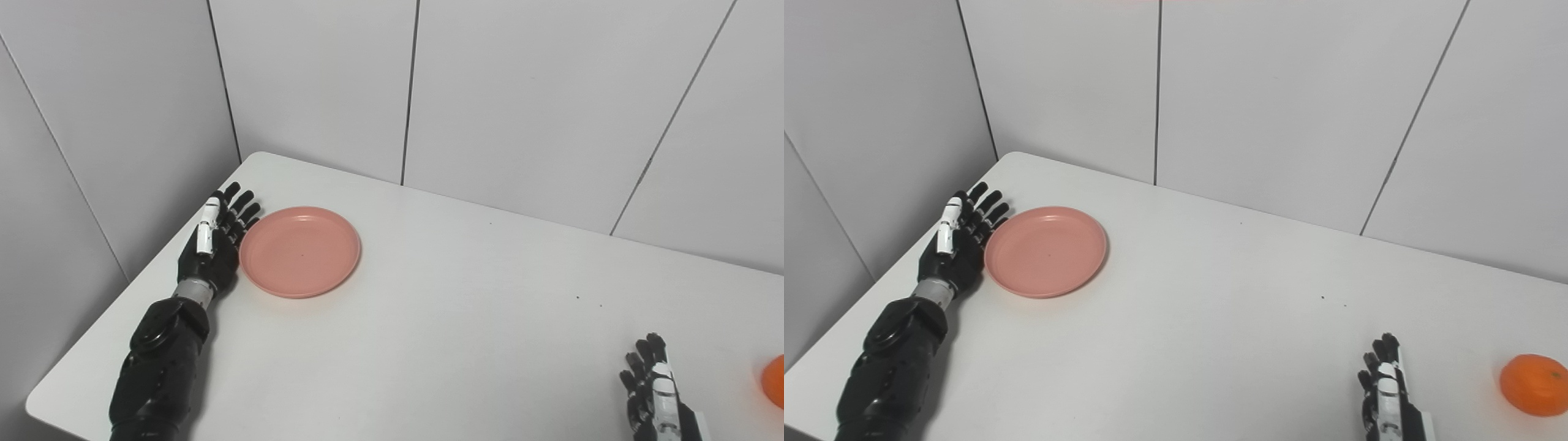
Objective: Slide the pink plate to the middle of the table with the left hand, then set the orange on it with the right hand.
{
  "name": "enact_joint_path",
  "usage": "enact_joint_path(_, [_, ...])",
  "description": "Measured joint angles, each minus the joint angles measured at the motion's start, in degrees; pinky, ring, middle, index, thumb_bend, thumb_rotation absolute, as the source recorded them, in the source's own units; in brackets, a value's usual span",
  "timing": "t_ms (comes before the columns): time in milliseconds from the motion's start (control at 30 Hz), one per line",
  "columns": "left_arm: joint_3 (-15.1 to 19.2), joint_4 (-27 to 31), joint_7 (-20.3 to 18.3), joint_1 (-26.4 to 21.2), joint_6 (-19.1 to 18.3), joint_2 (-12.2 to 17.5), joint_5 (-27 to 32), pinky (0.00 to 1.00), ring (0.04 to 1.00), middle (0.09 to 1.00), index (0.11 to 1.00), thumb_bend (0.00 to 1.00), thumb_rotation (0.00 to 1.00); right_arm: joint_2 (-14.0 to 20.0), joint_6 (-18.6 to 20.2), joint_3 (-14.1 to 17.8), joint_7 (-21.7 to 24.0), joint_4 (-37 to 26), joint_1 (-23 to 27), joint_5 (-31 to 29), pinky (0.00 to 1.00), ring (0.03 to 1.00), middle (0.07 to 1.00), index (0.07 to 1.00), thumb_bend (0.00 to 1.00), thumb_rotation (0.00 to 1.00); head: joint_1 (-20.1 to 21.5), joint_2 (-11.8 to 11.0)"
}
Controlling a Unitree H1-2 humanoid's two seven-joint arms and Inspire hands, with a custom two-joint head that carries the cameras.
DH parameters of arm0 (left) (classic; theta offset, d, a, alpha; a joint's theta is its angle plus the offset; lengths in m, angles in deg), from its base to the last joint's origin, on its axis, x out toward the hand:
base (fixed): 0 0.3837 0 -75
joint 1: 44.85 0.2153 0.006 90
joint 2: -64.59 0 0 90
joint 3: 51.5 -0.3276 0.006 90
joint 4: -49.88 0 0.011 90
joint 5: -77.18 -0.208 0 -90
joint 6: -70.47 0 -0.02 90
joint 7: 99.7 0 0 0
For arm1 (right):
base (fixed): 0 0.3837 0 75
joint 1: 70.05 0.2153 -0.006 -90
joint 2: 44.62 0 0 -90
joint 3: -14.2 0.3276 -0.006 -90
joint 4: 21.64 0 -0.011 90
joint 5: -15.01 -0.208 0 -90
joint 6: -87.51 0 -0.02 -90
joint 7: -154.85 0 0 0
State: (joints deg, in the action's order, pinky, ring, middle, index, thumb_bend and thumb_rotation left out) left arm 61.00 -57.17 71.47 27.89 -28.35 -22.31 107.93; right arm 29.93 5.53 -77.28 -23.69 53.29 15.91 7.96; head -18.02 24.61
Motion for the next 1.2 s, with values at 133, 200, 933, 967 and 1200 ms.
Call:
enact_joint_path(133, [-0.40, 1.48, 0.02, 0.02, -1.56, -0.95, 0.23, 0.99, 0.957, 0.969, 0.956, 0.35, 1.00, -0.19, 0.00, 0.00, 0.01, 0.00, 0.00, 0.14, 1.00, 1.000, 1.000, 1.000, 0.11, 1.00, 0.35, 0.09])
enact_joint_path(200, [-0.60, 1.50, -0.03, 0.02, -1.64, -0.96, 0.17, 0.97, 0.944, 0.957, 0.944, 0.35, 1.00, -0.23, 0.00, 0.00, 0.01, 0.00, 0.00, 0.12, 1.00, 1.000, 1.000, 1.000, 0.10, 1.00, 0.35, 0.09])
enact_joint_path(933, [-3.82, 5.60, 2.12, 0.40, -5.07, -3.37, -1.10, 0.92, 0.913, 0.918, 0.910, 0.35, 1.00, -1.53, 0.00, -0.17, -0.58, -0.38, -0.02, 1.68, 1.00, 1.000, 1.000, 1.000, 0.10, 1.00, 1.84, 1.14])
enact_joint_path(967, [-3.92, 5.77, 2.16, 0.40, -5.33, -3.51, -1.09, 0.93, 0.918, 0.923, 0.913, 0.35, 1.00, -1.59, 0.01, -0.16, -0.65, -0.39, -0.02, 1.85, 1.00, 1.000, 1.000, 1.000, 0.11, 1.00, 2.02, 1.23])
enact_joint_path(1200, [-4.73, 6.60, 2.56, 0.20, -5.95, -5.36, -1.02, 0.94, 0.925, 0.930, 0.917, 0.32, 1.00, -1.60, 0.00, -0.26, -0.70, -0.38, -0.02, 2.32, 1.00, 1.000, 1.000, 1.000, 0.12, 1.00, 2.46, 1.49])
